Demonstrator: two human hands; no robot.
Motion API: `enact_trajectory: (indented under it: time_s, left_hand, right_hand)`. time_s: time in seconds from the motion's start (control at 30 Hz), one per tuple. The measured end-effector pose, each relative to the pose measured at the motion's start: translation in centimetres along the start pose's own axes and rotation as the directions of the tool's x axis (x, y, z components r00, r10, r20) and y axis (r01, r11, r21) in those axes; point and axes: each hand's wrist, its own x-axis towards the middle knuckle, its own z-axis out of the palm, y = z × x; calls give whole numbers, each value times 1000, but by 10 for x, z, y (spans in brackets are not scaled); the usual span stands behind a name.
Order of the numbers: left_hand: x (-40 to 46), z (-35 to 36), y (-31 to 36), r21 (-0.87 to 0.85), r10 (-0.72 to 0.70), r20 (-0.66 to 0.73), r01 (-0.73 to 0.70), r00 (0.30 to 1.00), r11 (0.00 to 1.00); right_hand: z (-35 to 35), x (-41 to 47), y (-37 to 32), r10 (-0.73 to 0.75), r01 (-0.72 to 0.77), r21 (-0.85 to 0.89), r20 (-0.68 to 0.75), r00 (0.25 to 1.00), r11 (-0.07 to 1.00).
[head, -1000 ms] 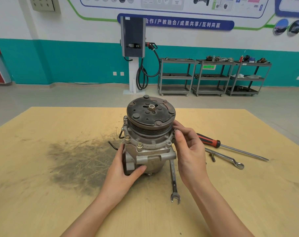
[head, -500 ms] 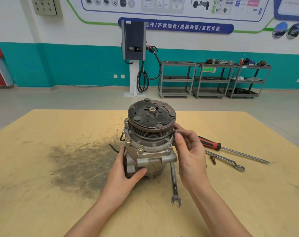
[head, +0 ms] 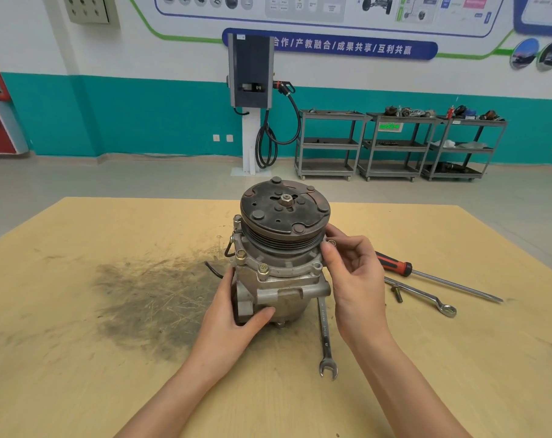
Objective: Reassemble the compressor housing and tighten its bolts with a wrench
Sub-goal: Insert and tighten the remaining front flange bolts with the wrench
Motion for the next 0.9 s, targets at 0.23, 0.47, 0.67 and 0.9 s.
enact_trajectory:
  time_s: [0.23, 0.47, 0.67, 0.9]
  left_hand:
    - [0, -1, 1, -5, 17, 6, -17, 1000, 1000]
    - [1, 1, -1, -7, 20, -6, -20, 1000, 1000]
    - [1, 1, -2, -10, 36, 1, -36, 999, 999]
    - [1, 2, -3, -18, 32, -15, -32, 999, 999]
  right_hand:
    - [1, -5, -1, -2, 3, -57, 9, 1000, 998]
    - [1, -2, -4, 7, -8, -31, -4, 1000, 999]
    - [2, -6, -4, -6, 7, -55, 22, 1000, 998]
    - [2, -3, -3, 12, -11, -58, 7, 1000, 998]
